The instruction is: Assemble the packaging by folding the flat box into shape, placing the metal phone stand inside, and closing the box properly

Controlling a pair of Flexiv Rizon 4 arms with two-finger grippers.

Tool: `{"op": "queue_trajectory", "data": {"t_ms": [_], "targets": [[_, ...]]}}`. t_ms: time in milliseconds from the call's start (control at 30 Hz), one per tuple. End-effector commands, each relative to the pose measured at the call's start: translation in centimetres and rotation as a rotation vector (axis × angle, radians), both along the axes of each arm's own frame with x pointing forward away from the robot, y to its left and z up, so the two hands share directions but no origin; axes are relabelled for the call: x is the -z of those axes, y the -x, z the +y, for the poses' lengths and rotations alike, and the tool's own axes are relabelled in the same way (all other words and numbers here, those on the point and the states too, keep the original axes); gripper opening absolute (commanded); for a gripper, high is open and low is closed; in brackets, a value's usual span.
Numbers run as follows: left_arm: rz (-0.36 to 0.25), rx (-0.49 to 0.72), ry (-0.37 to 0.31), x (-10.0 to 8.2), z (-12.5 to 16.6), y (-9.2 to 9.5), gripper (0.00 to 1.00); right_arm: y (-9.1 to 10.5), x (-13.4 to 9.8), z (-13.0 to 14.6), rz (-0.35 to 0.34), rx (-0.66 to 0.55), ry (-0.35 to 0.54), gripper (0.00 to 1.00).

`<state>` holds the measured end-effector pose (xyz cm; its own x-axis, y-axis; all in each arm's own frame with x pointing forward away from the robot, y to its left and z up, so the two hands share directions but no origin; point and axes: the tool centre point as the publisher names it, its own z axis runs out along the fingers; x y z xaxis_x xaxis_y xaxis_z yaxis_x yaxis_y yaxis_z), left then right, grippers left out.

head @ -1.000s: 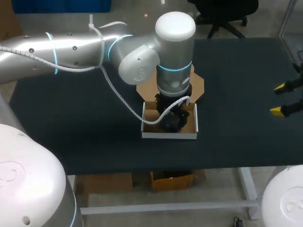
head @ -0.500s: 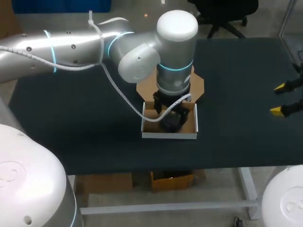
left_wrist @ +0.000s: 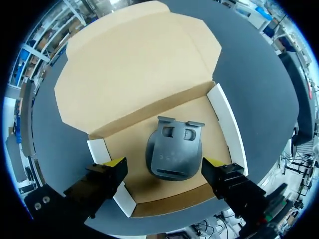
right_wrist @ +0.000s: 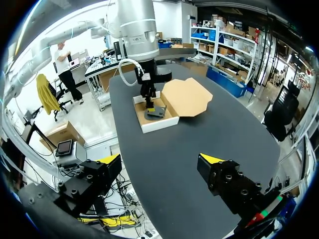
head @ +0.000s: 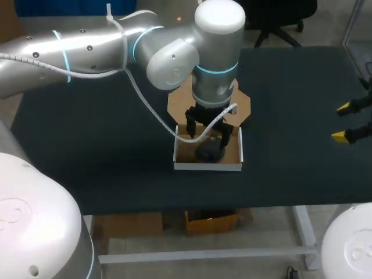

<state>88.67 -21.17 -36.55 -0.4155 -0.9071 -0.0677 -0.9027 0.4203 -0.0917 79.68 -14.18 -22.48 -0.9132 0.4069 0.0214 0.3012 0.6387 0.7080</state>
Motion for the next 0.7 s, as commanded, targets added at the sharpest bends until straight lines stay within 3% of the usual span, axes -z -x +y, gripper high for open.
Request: {"op": "queue_trajectory", "data": {"t_ms": [33,700], "targets": [[0.000,0.000,-0.005,-0.03,-0.14,-0.04,1.00,0.07,-0.13,-0.10,0.001,-0.003,-0.002,1.00],[0.008,-0.010,0.004,-0.10,-0.08,-0.20,1.00,0.07,-0.13,-0.10,0.001,-0.003,-0.002,1.00]]}}
